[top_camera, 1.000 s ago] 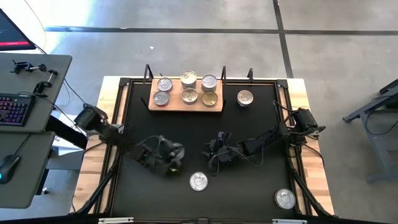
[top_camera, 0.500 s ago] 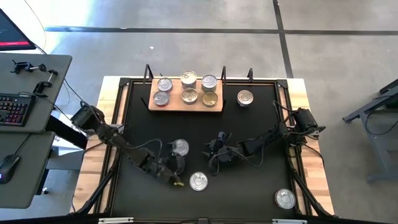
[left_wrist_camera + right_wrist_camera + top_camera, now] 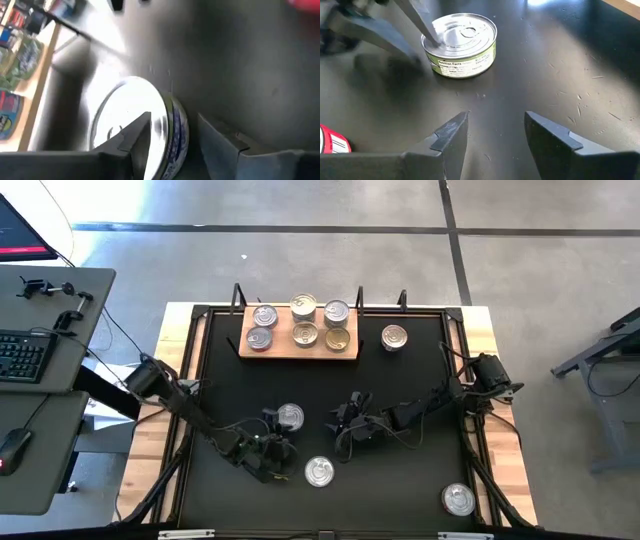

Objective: Stack canned seafood by type on shelf
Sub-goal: Stack the green tuna can on top of the green tuna can on the shelf

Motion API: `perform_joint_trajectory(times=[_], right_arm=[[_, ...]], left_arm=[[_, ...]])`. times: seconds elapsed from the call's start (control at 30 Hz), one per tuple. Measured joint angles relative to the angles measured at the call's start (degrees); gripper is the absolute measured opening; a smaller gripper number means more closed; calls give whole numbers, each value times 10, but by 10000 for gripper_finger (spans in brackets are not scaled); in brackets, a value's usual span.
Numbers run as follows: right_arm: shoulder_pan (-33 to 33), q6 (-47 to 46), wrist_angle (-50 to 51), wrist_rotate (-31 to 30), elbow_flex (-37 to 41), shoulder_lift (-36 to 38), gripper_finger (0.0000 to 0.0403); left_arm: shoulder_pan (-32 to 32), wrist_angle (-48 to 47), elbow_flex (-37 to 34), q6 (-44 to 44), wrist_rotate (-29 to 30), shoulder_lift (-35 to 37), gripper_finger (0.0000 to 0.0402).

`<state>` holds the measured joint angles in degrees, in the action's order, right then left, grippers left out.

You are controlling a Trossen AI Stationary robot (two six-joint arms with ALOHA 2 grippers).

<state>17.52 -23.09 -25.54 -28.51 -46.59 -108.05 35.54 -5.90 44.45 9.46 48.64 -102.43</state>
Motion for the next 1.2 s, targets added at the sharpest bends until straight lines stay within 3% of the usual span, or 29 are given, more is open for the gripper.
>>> perform_joint_trajectory(times=[0.13, 0.33, 0.53, 0.73, 0.87, 0.97, 1.2], right_arm=[[0, 0, 0, 0, 0, 0, 188], [7, 45, -23, 8, 0, 0, 188], [25, 211, -81, 92, -14, 0, 188], [29, 433, -66, 88, -36, 0, 188], [24, 489, -60, 46, -52, 0, 195], [19, 534, -34, 50, -63, 0, 217], [14, 618, -3, 54, -71, 0, 262]], left_arm=[[-8, 8, 4, 1, 13, -34, 111], [-11, 6, 22, 8, 25, -39, 13], [-12, -3, 37, 41, -7, -15, 5], [-26, 4, 39, 91, 0, 20, 2], [-44, 19, 39, 105, -31, 38, 1], [-62, 41, 39, 104, -66, 41, 1], [-91, 91, 39, 66, -82, 42, 0]])
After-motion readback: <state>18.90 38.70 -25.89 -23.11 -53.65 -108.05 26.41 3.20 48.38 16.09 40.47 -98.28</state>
